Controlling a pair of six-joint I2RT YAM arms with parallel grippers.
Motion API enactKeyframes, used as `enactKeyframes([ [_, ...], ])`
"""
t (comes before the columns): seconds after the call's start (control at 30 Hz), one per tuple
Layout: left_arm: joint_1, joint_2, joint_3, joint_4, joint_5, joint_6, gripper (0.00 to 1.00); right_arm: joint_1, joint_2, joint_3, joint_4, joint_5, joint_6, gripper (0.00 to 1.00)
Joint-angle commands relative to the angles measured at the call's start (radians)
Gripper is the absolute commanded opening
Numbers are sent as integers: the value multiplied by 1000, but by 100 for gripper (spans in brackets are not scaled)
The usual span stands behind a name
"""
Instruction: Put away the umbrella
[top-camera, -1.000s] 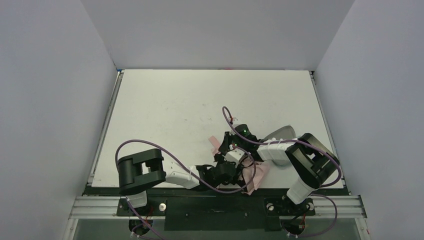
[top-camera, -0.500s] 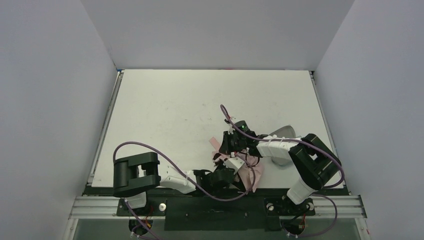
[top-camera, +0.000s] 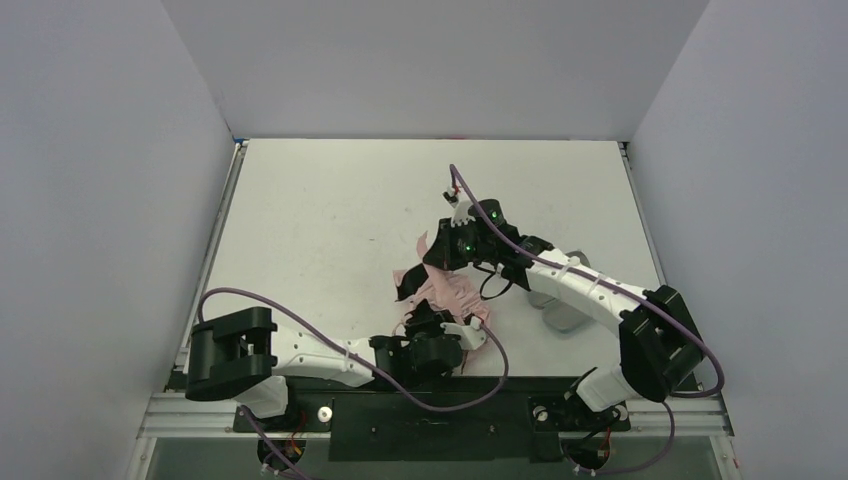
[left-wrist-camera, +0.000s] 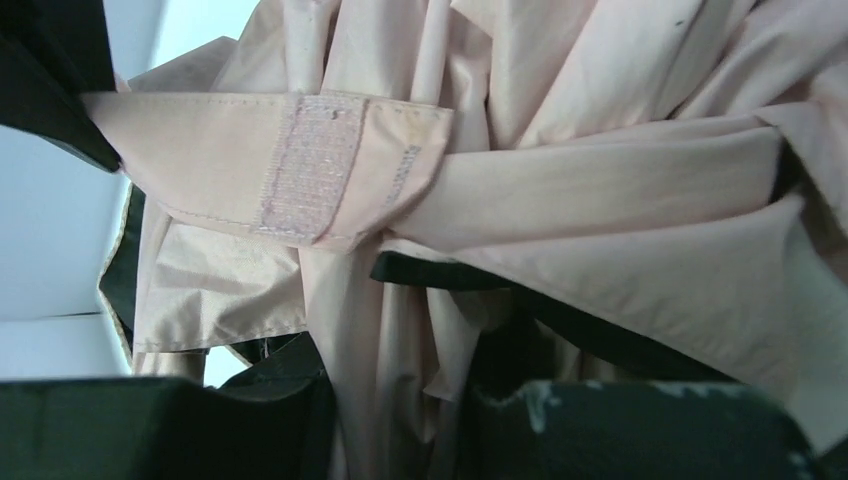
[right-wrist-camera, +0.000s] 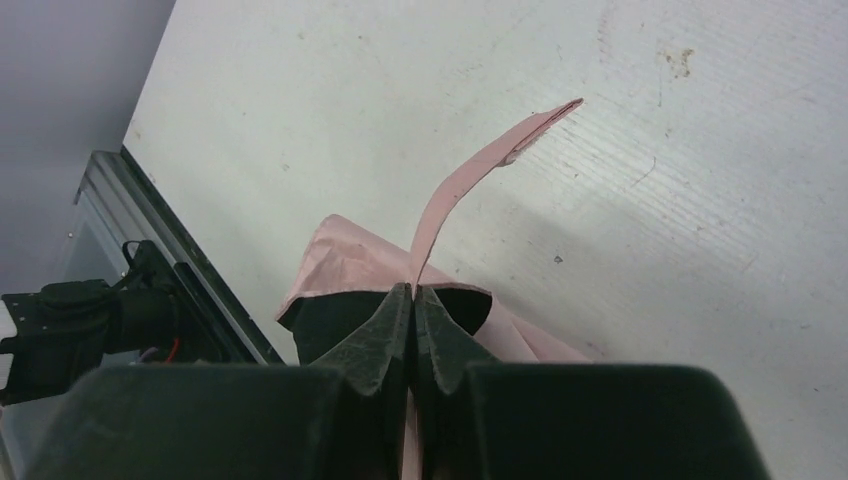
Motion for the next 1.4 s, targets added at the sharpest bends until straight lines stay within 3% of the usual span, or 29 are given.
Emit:
enactKeyframes([
  [0.0,-45,-24,16,99,-159,280,0,-9,-17,92,-23,-34,-11,0],
  [0.23,-128,109,-12,213,-236,346,0,-9,52,243,-89,-21,-37,0],
  [0.4,-182,255,-2,279,-274,372,0,-11,138,259,-107,-13,-57,0],
  [0.73,-210,354,9,319,-314,365,0,-8,322,24,2,28,0,0],
  [1.03,-205,449,33,288,-375,338,0,45,230,-269,103,26,66,0],
  [1.2,-153,470,-9,431,-398,420,0,59,157,-330,136,35,104,0],
  [1.37,-44,458,-60,714,-380,678,0,41,108,-233,75,63,65,0],
])
